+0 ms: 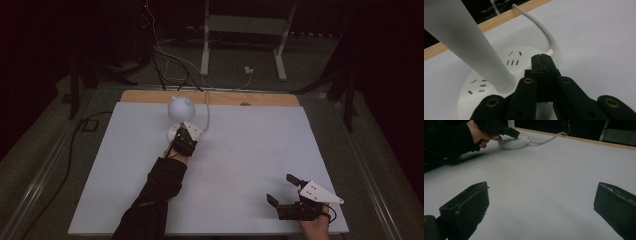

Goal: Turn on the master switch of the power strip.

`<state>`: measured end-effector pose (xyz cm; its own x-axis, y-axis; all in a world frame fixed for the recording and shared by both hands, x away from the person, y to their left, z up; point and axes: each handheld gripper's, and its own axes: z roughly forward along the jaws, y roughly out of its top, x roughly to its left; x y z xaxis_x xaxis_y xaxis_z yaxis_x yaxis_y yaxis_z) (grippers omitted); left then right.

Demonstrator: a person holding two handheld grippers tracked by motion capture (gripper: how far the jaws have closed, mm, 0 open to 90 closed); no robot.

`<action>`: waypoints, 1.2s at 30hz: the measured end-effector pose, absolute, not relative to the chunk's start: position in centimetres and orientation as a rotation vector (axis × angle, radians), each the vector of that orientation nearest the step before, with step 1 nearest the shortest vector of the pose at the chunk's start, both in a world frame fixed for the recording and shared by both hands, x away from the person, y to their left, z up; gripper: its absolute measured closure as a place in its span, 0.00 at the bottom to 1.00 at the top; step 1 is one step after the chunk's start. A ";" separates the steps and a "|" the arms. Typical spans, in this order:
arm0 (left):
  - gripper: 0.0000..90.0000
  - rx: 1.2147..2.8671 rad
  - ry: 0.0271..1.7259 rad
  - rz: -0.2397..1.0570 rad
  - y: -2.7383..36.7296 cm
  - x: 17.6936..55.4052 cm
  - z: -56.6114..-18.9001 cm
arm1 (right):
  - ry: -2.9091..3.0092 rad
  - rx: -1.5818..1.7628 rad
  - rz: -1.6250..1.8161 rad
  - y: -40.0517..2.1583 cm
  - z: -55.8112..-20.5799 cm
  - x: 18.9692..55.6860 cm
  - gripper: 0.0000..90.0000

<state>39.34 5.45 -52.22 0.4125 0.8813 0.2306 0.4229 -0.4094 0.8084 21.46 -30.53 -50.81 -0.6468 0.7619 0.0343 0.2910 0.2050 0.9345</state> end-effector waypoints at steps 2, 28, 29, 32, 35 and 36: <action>1.00 2.011 1.101 0.889 5.4 39.3 -52.2 | 2.049 0.978 1.437 -30.6 -50.8 21.5 0.00; 1.00 2.111 1.049 0.882 5.5 39.8 -51.9 | 2.061 0.974 1.430 -30.4 -50.9 21.5 0.00; 1.00 2.109 1.053 0.875 5.5 39.8 -51.8 | 2.061 0.974 1.429 -30.4 -50.9 21.5 0.00; 1.00 2.120 1.045 0.876 5.5 39.9 -51.8 | 2.064 0.975 1.429 -30.4 -50.9 21.5 0.00; 1.00 2.122 1.049 0.860 5.6 39.9 -51.8 | 2.065 0.972 1.428 -30.4 -50.9 21.5 0.00; 1.00 2.137 1.036 0.871 5.5 39.9 -51.8 | 2.066 0.973 1.427 -30.4 -50.9 21.5 0.00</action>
